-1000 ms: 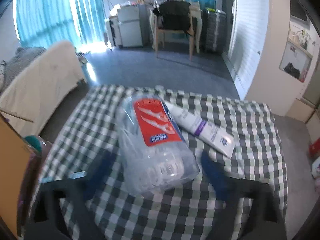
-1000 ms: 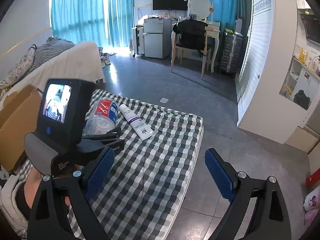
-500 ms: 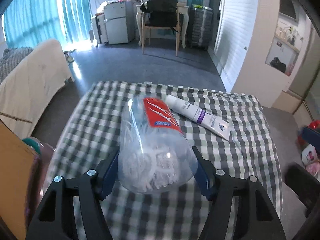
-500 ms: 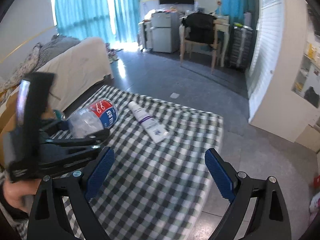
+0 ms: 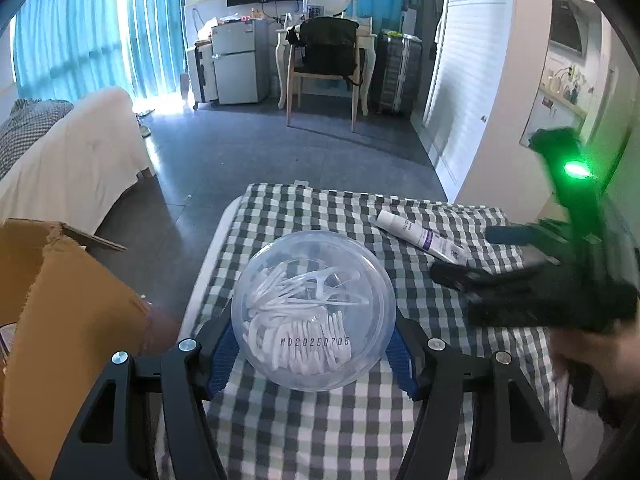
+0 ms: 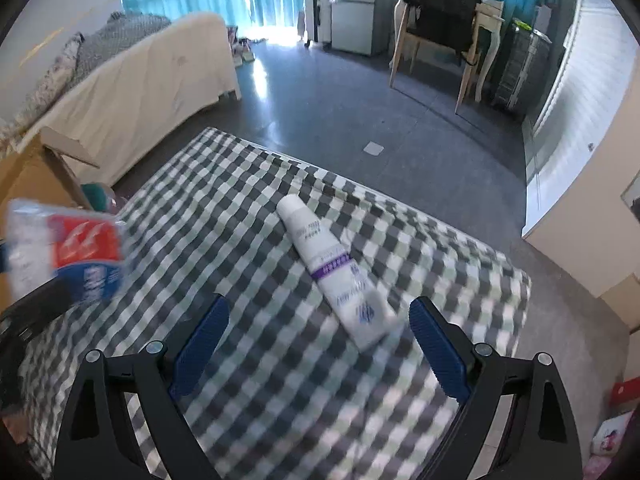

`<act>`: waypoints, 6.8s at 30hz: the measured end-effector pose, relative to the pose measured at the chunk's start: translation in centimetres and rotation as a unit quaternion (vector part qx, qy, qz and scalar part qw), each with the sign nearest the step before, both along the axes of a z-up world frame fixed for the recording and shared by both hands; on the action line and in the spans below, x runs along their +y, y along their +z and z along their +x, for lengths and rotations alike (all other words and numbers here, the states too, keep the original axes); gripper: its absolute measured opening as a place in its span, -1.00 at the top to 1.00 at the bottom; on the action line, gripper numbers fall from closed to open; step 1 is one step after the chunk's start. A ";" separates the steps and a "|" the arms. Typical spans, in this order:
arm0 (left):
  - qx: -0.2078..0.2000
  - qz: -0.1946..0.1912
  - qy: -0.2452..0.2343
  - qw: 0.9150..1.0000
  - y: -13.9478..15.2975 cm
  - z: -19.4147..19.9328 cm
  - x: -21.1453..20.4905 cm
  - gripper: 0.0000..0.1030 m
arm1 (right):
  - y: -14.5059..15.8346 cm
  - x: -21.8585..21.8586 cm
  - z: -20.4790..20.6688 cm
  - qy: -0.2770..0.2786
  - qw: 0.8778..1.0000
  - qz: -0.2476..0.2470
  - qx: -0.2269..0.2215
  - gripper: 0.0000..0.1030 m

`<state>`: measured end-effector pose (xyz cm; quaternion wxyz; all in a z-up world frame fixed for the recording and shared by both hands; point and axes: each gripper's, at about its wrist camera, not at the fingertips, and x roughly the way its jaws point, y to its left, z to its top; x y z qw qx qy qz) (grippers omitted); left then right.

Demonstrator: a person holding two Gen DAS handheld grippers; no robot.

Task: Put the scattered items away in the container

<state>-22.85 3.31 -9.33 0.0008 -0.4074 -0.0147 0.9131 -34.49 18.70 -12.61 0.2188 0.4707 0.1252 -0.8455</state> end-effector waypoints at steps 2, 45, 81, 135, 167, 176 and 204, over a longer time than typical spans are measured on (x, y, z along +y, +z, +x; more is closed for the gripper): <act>0.002 0.004 0.001 1.000 0.4 0.3 -0.5 -0.27 | -0.2 -1.0 -1.0 0.007 1.000 0.016 -0.003 -0.78; 0.051 0.022 -0.006 0.998 6.8 6.0 -2.1 -0.27 | 5.9 -3.4 6.3 -0.029 0.999 -0.025 0.003 0.87; 0.115 -0.011 0.165 0.979 12.8 20.9 -23.2 -0.27 | 14.3 -24.1 22.6 0.121 0.986 -0.096 0.062 0.87; 0.071 -0.025 0.194 0.978 7.3 17.2 -31.5 -0.77 | 8.9 -31.0 18.8 0.087 0.993 -0.067 0.041 -0.61; 0.103 -0.030 0.120 0.987 11.5 17.2 -19.1 -1.00 | 14.5 -15.2 23.1 -0.063 0.989 -0.069 0.111 -0.99; 0.116 -0.030 0.061 0.991 12.5 17.0 -11.0 -1.00 | 15.7 -5.9 25.5 -0.140 0.980 -0.069 0.121 -0.99; 0.116 -0.034 -0.022 0.992 12.4 19.5 0.6 -1.00 | 16.6 5.5 31.4 -0.247 0.956 -0.060 0.149 -0.99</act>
